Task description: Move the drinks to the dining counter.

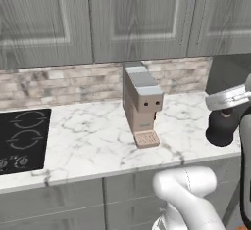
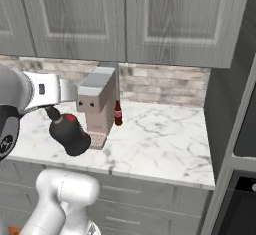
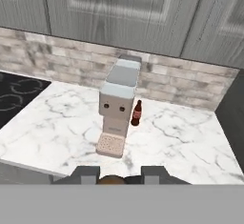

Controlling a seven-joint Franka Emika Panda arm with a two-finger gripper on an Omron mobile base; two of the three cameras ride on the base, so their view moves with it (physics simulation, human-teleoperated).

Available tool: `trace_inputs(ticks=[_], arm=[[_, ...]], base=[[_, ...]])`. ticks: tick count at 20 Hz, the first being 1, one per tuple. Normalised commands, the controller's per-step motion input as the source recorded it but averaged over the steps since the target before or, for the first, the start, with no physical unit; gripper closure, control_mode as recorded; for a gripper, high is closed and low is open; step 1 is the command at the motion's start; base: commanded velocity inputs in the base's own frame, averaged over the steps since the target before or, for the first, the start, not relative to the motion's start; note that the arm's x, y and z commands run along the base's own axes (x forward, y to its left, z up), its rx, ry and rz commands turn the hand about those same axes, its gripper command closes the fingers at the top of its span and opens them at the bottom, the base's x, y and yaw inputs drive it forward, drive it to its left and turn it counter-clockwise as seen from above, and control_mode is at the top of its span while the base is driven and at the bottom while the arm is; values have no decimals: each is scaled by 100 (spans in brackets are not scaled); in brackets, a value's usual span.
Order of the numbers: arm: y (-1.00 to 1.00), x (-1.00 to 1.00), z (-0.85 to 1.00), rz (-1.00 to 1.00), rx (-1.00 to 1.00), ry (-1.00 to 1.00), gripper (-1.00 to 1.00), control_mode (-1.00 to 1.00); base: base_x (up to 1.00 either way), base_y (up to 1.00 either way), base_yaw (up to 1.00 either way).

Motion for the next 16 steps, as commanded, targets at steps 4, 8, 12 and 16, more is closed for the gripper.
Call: trace_inputs(ticks=[4, 8, 12, 16], arm=[[0, 0, 0, 0, 0, 0, 100, 100], [0, 0, 0, 0, 0, 0, 100, 100], [0, 0, 0, 0, 0, 0, 100, 100], [0, 0, 0, 0, 0, 0, 100, 100]], base=[[-45, 96, 17], [-44, 100, 35], [-27, 100, 51], [-3, 67, 83]])
